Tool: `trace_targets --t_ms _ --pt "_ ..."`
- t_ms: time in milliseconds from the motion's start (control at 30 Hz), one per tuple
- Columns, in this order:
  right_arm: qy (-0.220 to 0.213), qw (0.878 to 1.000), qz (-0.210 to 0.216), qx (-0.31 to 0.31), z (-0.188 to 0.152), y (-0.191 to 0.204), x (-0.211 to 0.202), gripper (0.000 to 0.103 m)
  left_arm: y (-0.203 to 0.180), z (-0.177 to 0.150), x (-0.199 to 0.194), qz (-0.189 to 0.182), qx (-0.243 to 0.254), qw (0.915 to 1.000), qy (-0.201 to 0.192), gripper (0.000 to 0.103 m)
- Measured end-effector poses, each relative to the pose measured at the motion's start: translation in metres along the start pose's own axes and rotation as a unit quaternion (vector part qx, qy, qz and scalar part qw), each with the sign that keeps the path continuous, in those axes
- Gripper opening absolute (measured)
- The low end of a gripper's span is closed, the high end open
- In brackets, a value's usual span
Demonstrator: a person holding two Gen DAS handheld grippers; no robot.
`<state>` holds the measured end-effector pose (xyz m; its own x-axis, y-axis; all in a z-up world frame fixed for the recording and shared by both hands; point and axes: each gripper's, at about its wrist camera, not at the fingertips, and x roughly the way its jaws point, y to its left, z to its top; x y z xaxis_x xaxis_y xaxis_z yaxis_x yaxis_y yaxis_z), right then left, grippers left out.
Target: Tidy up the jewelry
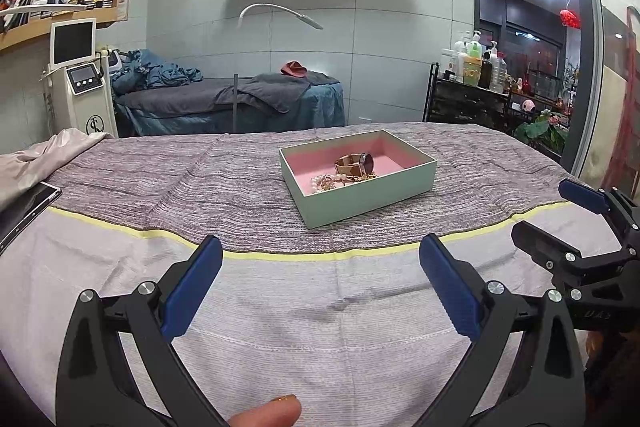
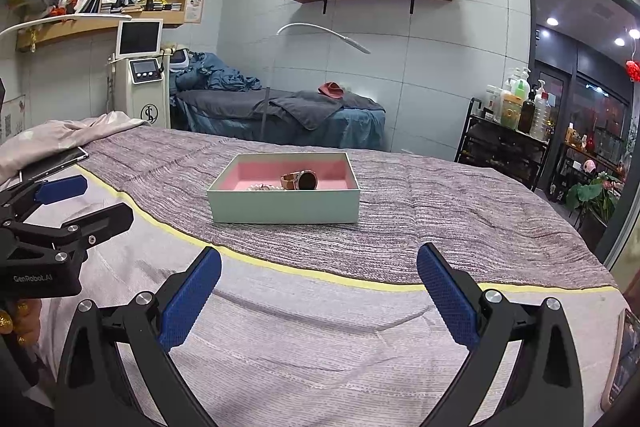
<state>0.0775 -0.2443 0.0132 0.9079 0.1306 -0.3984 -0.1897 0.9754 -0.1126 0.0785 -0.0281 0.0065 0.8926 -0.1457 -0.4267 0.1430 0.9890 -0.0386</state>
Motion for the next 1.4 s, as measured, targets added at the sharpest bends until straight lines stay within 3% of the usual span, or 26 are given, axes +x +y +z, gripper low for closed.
trace_targets --t_ms 1400 --pt "0.005 1.000 0.002 0.000 -0.0026 0.0014 0.0049 0.096 0.0019 0.0004 0.0012 0.007 0.007 0.9999 -0.002 0.097"
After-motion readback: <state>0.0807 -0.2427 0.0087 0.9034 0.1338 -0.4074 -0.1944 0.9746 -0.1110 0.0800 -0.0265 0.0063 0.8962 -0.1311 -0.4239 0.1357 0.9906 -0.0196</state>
